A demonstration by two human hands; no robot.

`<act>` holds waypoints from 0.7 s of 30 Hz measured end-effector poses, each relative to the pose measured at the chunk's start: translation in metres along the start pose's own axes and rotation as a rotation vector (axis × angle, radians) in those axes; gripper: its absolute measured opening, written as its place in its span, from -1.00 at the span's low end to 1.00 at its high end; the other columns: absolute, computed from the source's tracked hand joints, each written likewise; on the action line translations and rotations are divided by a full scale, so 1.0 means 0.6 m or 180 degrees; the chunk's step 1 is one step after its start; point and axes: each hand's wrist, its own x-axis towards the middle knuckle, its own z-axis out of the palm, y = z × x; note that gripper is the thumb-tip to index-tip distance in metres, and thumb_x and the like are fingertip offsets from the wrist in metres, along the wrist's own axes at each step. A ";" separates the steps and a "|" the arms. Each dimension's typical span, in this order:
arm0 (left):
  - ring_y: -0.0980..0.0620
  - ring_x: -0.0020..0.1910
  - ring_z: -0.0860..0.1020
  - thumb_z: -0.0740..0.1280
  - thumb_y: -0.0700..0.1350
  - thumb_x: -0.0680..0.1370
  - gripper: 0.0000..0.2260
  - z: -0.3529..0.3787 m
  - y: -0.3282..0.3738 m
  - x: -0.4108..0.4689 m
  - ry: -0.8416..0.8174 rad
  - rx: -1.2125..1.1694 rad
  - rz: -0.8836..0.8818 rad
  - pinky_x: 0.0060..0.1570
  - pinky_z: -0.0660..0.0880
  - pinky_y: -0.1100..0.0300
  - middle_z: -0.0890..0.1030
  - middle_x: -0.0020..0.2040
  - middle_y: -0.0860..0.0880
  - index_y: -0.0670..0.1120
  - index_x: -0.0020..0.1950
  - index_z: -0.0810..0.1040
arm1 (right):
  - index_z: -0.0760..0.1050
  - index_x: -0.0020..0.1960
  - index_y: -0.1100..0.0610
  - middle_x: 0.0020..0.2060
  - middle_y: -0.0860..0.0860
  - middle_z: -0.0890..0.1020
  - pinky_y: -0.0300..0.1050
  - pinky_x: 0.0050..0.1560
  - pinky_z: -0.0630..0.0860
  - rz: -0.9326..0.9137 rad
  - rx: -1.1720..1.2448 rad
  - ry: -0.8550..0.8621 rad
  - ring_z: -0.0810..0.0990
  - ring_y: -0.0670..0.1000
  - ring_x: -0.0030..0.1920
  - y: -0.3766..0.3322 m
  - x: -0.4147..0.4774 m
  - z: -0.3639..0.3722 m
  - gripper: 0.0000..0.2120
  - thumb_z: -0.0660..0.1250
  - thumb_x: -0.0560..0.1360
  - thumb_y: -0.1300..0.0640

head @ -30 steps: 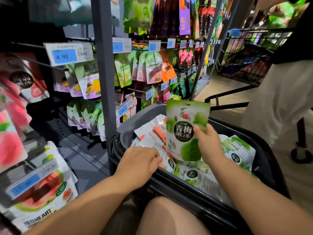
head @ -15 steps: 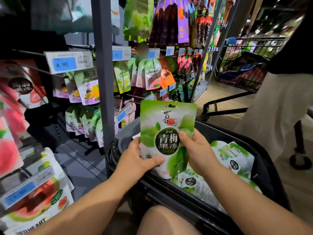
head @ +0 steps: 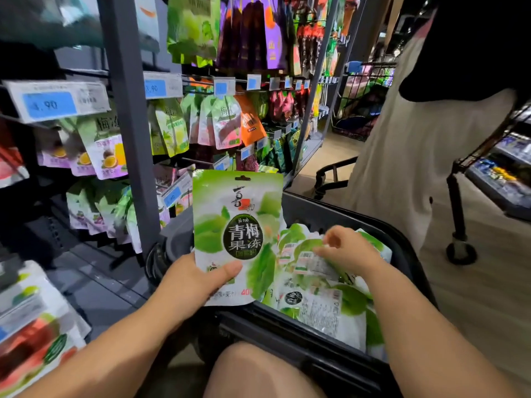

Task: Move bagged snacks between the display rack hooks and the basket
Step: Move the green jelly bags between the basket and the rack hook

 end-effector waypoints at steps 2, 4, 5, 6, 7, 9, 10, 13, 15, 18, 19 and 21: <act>0.36 -0.30 0.60 0.53 -0.05 0.42 -0.91 0.000 -0.002 0.000 0.0023 0.0009 -0.0039 -0.18 0.45 0.27 0.68 -0.26 0.26 0.10 -0.13 0.66 | 0.43 -0.06 0.01 -0.12 -0.06 0.53 -0.13 -0.21 0.39 0.0348 -0.0622 -0.0422 0.49 -0.06 -0.14 0.033 0.008 -0.003 -0.58 0.53 0.34 -0.21; 0.36 -0.37 0.57 0.51 -0.06 0.43 -0.91 0.001 0.001 -0.002 0.0009 -0.0020 -0.0028 -0.25 0.43 0.28 0.66 -0.34 0.26 0.11 -0.16 0.64 | 0.42 -0.05 0.04 -0.10 -0.04 0.53 -0.10 -0.12 0.43 0.0437 -0.0794 -0.0550 0.49 -0.02 -0.09 0.044 0.013 -0.005 -0.49 0.58 0.25 -0.23; 0.34 -0.45 0.54 0.50 -0.07 0.45 -0.91 0.002 0.003 -0.004 0.0001 -0.0028 -0.0026 -0.32 0.40 0.29 0.63 -0.41 0.24 0.09 -0.19 0.62 | 0.42 -0.06 0.05 -0.09 -0.05 0.53 -0.08 -0.09 0.43 0.0418 -0.0838 -0.0552 0.49 -0.02 -0.08 0.045 0.014 -0.005 -0.47 0.59 0.24 -0.23; 0.33 -0.51 0.49 0.50 -0.08 0.45 -0.90 0.003 0.002 -0.004 -0.0006 -0.0047 -0.0019 -0.39 0.36 0.30 0.60 -0.46 0.22 0.07 -0.21 0.61 | 0.41 -0.08 0.07 -0.10 -0.05 0.53 -0.07 -0.08 0.43 0.0388 -0.0874 -0.0553 0.48 -0.02 -0.09 0.043 0.013 -0.005 -0.48 0.59 0.25 -0.22; 0.31 -0.55 0.47 0.49 -0.09 0.46 -0.89 0.003 0.004 -0.006 0.0006 -0.0055 -0.0033 -0.42 0.34 0.30 0.58 -0.49 0.20 0.06 -0.22 0.61 | 0.41 -0.10 0.08 -0.12 -0.05 0.53 -0.07 -0.10 0.42 0.0362 -0.0895 -0.0558 0.47 -0.03 -0.13 0.041 0.011 -0.005 -0.49 0.59 0.26 -0.20; 0.31 -0.56 0.46 0.50 -0.09 0.46 -0.90 0.003 0.004 -0.007 0.0024 -0.0044 -0.0053 -0.43 0.34 0.30 0.58 -0.49 0.19 0.04 -0.22 0.61 | 0.43 -0.13 0.07 -0.16 -0.06 0.53 -0.10 -0.14 0.40 0.0355 -0.0878 -0.0579 0.47 -0.05 -0.17 0.041 0.008 -0.006 -0.55 0.58 0.29 -0.18; 0.32 -0.55 0.46 0.50 -0.08 0.45 -0.91 0.003 0.003 -0.006 0.0016 -0.0021 -0.0058 -0.42 0.35 0.31 0.60 -0.47 0.19 0.04 -0.21 0.62 | 0.46 -0.13 0.05 -0.16 -0.07 0.55 -0.12 -0.16 0.40 0.0368 -0.0844 -0.0580 0.49 -0.06 -0.17 0.043 0.007 -0.007 -0.58 0.57 0.30 -0.18; 0.36 -0.44 0.54 0.51 -0.08 0.44 -0.91 0.001 0.004 -0.008 0.0016 -0.0007 -0.0068 -0.34 0.40 0.33 0.64 -0.38 0.26 0.09 -0.17 0.63 | 0.56 -0.19 -0.03 -0.22 -0.08 0.63 -0.18 -0.25 0.46 0.0358 -0.0652 -0.0463 0.56 -0.10 -0.21 0.045 0.010 -0.007 -0.77 0.54 0.37 -0.12; 0.38 -0.34 0.58 0.52 -0.08 0.43 -0.89 0.001 0.003 -0.008 0.0022 -0.0012 -0.0058 -0.27 0.43 0.36 0.67 -0.30 0.28 0.10 -0.14 0.64 | 0.56 -0.25 -0.05 -0.27 -0.07 0.65 -0.14 -0.24 0.54 0.0346 -0.0467 -0.0308 0.60 -0.06 -0.24 0.040 0.012 -0.004 -0.84 0.50 0.44 -0.02; 0.34 -0.37 0.58 0.51 -0.09 0.44 -0.92 0.001 0.002 -0.009 0.0013 -0.0048 -0.0072 -0.31 0.42 0.33 0.68 -0.31 0.23 0.08 -0.15 0.65 | 0.55 -0.27 -0.04 -0.30 -0.10 0.62 -0.04 -0.15 0.57 0.0262 -0.0076 0.0225 0.60 0.00 -0.21 0.027 0.010 -0.001 -0.83 0.45 0.48 0.06; 0.33 -0.35 0.59 0.51 -0.09 0.44 -0.92 0.001 0.002 -0.010 0.0016 -0.0098 -0.0065 -0.29 0.44 0.31 0.69 -0.29 0.21 0.07 -0.15 0.65 | 0.57 -0.25 -0.01 -0.30 -0.09 0.62 -0.05 -0.16 0.55 0.0229 0.0141 0.0459 0.59 0.01 -0.20 0.022 0.009 -0.001 -0.86 0.44 0.48 0.07; 0.30 -0.28 0.62 0.52 -0.12 0.44 -0.91 0.001 0.004 -0.011 0.0042 -0.0195 -0.0052 -0.19 0.47 0.27 0.70 -0.24 0.18 0.06 -0.14 0.66 | 0.59 -0.23 0.03 -0.33 -0.07 0.62 -0.12 -0.25 0.48 0.0141 0.0671 0.0823 0.58 0.01 -0.25 0.006 0.005 -0.001 -0.88 0.45 0.48 0.08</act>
